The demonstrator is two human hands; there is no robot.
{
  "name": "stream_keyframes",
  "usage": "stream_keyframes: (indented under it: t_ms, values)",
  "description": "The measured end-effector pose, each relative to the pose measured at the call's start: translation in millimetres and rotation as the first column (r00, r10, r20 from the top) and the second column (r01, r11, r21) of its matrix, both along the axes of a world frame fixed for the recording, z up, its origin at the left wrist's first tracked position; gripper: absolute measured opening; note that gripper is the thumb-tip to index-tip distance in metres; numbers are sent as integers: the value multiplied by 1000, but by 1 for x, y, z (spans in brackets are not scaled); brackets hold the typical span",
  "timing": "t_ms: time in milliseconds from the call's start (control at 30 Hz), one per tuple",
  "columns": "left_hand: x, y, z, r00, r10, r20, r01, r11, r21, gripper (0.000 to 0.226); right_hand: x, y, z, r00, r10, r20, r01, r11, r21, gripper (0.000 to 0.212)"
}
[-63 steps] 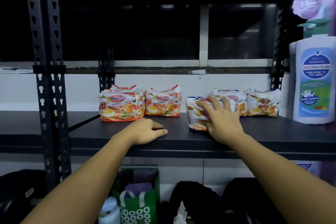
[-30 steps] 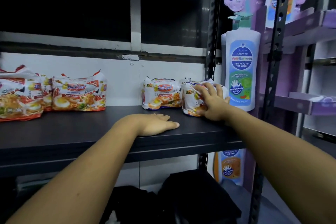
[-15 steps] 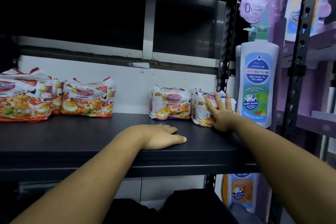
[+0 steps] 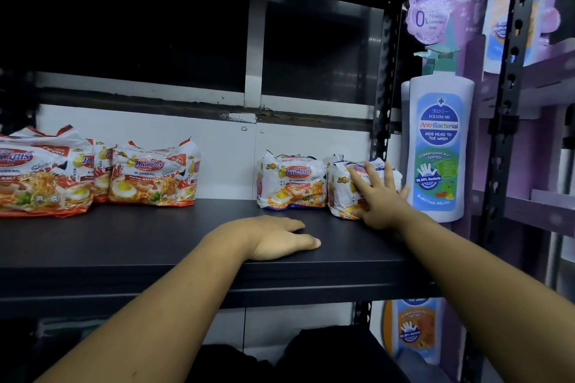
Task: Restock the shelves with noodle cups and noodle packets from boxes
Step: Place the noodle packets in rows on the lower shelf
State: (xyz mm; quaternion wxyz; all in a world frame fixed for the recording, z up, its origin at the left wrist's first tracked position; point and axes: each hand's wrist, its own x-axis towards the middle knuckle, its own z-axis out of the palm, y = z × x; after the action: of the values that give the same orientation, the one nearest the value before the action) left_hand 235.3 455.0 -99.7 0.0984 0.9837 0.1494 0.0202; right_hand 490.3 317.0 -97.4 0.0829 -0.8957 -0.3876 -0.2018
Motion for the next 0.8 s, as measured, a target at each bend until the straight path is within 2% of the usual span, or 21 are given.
stream_keyframes:
  t_ms: [100,167,233,333,367,467,567,700,800]
  values:
    - [0,2,-1,1000,8,25,-7,1000,-25,77,-28,-5,2,999,0,53,-6,995,104,94]
    - [1,5,-3,999,16,41,-15,999,-34,78,-59,-10,-1,994,95,50,-105,968,229,86]
    - [1,5,-3,999,14,53,-13,1000,-23,76,-97,-16,-5,970,238,-50,-218,940,263,73]
    - [-2,2,-1,997,-2,82,2,1000,7,64,-145,-25,-11,906,306,-292,-269,950,161,55]
    - [-3,2,-1,994,-4,105,4,1000,0,57,-154,-26,-14,897,297,-326,-271,955,124,52]
    - [-7,6,-3,979,28,201,-23,999,-30,38,-169,-26,-20,939,212,-269,-215,976,19,47]
    - [-11,4,-3,968,39,248,-43,999,11,33,-174,-27,-24,964,151,-221,-160,987,-27,46]
    - [-21,-2,-2,950,46,310,-70,995,67,33,-178,-32,-25,968,149,-202,-154,988,-12,45]
    - [-38,-15,-4,942,31,333,-95,980,177,33,-179,-35,-27,969,153,-195,-151,988,24,45]
